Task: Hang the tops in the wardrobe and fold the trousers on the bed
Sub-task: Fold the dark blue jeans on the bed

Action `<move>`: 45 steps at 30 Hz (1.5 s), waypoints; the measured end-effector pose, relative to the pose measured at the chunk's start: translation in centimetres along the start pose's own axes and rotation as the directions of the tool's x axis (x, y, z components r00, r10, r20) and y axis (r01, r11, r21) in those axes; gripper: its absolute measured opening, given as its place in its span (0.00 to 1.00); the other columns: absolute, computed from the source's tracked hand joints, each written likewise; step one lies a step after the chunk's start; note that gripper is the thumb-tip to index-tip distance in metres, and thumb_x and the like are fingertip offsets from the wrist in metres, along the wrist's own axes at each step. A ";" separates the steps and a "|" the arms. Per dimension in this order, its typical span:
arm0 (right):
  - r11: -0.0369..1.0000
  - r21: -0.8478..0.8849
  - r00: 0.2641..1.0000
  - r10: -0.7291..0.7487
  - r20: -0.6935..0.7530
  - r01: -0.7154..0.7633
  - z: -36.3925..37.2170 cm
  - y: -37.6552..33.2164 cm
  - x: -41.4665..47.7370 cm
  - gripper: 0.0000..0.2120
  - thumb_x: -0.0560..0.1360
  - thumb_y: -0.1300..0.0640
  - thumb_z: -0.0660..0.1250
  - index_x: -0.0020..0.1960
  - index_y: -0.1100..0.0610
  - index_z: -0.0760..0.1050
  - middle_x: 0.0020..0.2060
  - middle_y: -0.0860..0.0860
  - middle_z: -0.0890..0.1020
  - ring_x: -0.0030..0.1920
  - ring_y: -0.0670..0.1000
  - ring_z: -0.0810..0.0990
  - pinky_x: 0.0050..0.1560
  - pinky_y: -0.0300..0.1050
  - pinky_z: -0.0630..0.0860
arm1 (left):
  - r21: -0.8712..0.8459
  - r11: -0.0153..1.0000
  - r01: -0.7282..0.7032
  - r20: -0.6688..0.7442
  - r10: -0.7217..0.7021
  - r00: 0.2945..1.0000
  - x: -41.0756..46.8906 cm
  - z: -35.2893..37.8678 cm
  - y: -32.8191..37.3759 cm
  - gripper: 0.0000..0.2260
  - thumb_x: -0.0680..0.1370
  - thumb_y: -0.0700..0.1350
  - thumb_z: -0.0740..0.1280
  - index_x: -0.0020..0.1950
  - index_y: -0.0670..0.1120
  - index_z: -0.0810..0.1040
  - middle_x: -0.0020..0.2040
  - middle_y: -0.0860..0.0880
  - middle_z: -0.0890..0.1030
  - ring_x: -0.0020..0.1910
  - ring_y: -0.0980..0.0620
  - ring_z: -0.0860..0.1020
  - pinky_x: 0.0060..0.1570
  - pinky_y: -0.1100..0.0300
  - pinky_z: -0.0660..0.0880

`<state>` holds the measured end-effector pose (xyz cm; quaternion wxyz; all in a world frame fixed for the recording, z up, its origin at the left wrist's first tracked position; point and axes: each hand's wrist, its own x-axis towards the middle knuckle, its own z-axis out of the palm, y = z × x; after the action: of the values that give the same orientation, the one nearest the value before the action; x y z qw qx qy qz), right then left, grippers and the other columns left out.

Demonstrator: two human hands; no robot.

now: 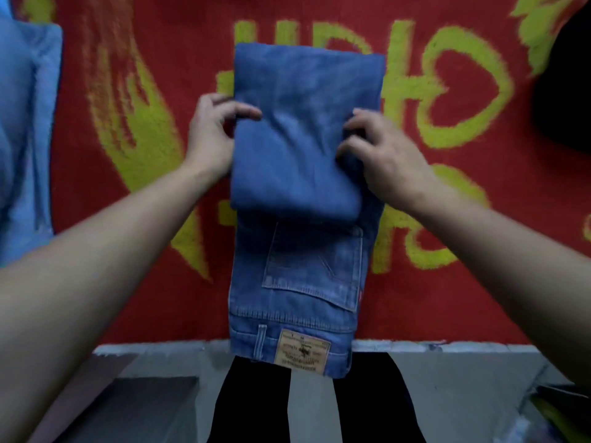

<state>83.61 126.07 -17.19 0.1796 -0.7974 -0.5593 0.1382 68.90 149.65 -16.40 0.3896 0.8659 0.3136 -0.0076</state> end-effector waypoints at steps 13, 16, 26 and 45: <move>0.573 0.383 0.617 0.787 -0.009 -0.725 -0.2 -2.9 3.3 0.21 0.78 0.45 0.64 0.65 0.56 0.71 0.58 0.52 0.77 0.60 0.52 0.76 0.59 0.43 0.69 | -0.180 0.944 0.275 -0.147 -0.302 0.942 -1.9 2.6 0.5 0.22 0.78 0.56 0.67 0.64 0.43 0.69 0.58 0.49 0.79 0.56 0.47 0.78 0.57 0.55 0.72; 0.467 0.366 0.534 0.839 0.105 -0.805 0.3 -1.3 4.2 0.25 0.76 0.38 0.66 0.64 0.54 0.73 0.52 0.48 0.81 0.59 0.52 0.79 0.58 0.44 0.71 | -0.167 0.940 0.296 -0.203 -0.327 0.923 -1.1 3.5 1.2 0.19 0.79 0.50 0.67 0.64 0.41 0.67 0.54 0.49 0.75 0.57 0.43 0.76 0.56 0.56 0.68; 0.615 0.339 0.610 0.781 -0.136 -0.712 1.5 0.7 6.7 0.20 0.81 0.45 0.60 0.68 0.55 0.69 0.61 0.52 0.77 0.61 0.52 0.75 0.56 0.39 0.66 | -0.195 0.977 0.083 -0.355 -0.149 0.923 2.2 5.2 1.9 0.16 0.80 0.41 0.64 0.63 0.35 0.68 0.59 0.44 0.73 0.57 0.48 0.73 0.59 0.66 0.64; 0.167 0.532 0.539 0.482 0.691 -0.830 -4.0 4.6 7.5 0.28 0.66 0.54 0.80 0.64 0.56 0.79 0.57 0.49 0.85 0.61 0.50 0.82 0.65 0.48 0.75 | -0.453 0.660 0.599 0.508 -0.361 0.782 7.7 -1.5 1.3 0.22 0.70 0.27 0.70 0.63 0.40 0.78 0.60 0.44 0.82 0.56 0.49 0.82 0.57 0.56 0.79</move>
<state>91.68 131.23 -15.78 0.3425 -0.7284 -0.0300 0.5926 75.40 154.18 -16.45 0.6752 0.5636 0.4408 -0.1790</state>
